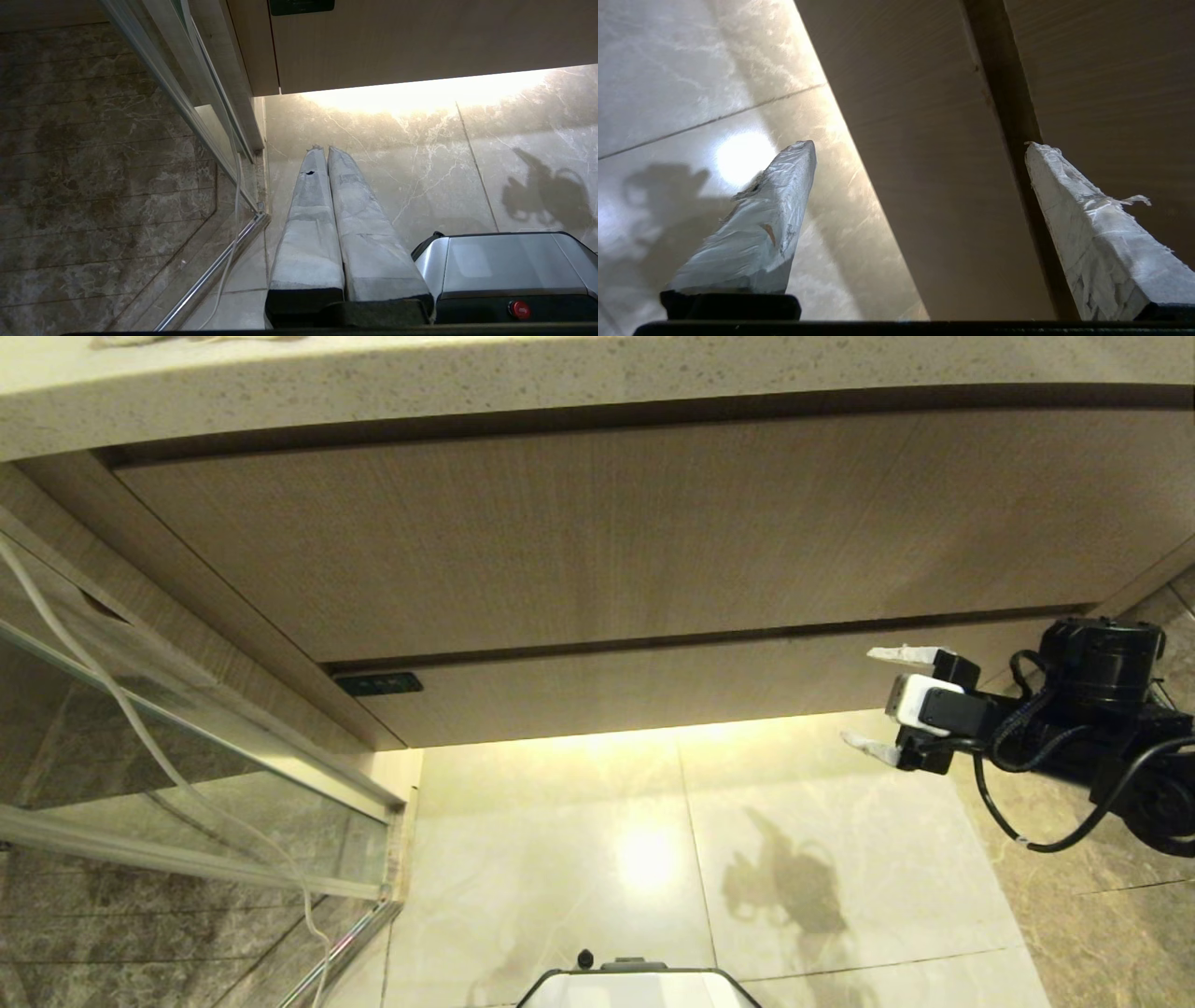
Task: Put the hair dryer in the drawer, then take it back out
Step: Pull open the drawer
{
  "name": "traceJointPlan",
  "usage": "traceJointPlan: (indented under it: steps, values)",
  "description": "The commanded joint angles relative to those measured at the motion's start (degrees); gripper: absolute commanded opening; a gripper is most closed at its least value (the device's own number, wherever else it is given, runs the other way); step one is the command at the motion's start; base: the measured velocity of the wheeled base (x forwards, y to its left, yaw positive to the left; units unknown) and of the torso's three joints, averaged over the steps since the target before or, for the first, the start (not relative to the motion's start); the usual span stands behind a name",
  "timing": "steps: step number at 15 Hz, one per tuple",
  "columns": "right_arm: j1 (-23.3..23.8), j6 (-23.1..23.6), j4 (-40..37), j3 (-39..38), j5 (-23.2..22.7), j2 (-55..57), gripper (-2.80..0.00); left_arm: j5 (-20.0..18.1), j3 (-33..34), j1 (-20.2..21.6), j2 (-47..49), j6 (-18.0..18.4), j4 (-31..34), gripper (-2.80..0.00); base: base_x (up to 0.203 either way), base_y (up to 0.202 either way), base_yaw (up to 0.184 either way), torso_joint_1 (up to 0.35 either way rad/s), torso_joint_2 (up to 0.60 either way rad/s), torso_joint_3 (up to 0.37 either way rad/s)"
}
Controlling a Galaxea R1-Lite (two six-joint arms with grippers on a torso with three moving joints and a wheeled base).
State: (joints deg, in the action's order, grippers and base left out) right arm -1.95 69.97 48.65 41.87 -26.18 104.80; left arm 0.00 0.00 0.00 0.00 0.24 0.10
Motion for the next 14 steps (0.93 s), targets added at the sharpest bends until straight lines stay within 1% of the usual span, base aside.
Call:
traceJointPlan:
  steps: [1, 4, 8, 12, 14]
  values:
    - [-0.07, 0.43, 3.39, 1.90, -0.72, 3.65, 0.00, 0.00, 0.09, 0.00, 0.00, 0.02, -0.01, -2.80, 0.000, 0.000, 0.000, 0.000, 0.00, 0.000]
    - [-0.15, -0.15, 4.66, 4.32, -0.72, 6.39, 0.00, 0.00, 0.09, 0.00, 0.00, 0.02, -0.01, -2.80, 0.000, 0.000, 0.000, 0.000, 0.00, 0.000]
    - [-0.07, -1.35, 4.29, 8.92, -0.56, 10.68, 0.00, 0.00, 0.03, 0.00, 0.00, 0.02, -0.01, -2.80, 0.000, 0.000, 0.000, 0.000, 0.00, 0.000]
    - [-0.16, -2.27, 3.85, 11.97, -0.39, 13.29, 0.00, 0.00, 0.09, 0.00, 0.00, 0.02, -0.01, -2.80, 0.000, 0.000, 0.000, 0.000, 0.00, 0.000]
    - [-0.16, -2.33, 3.79, 12.04, -0.35, 13.34, 0.00, 0.00, 0.09, 0.00, 0.00, 0.02, -0.01, -2.80, 0.000, 0.000, 0.000, 0.000, 0.00, 0.000]
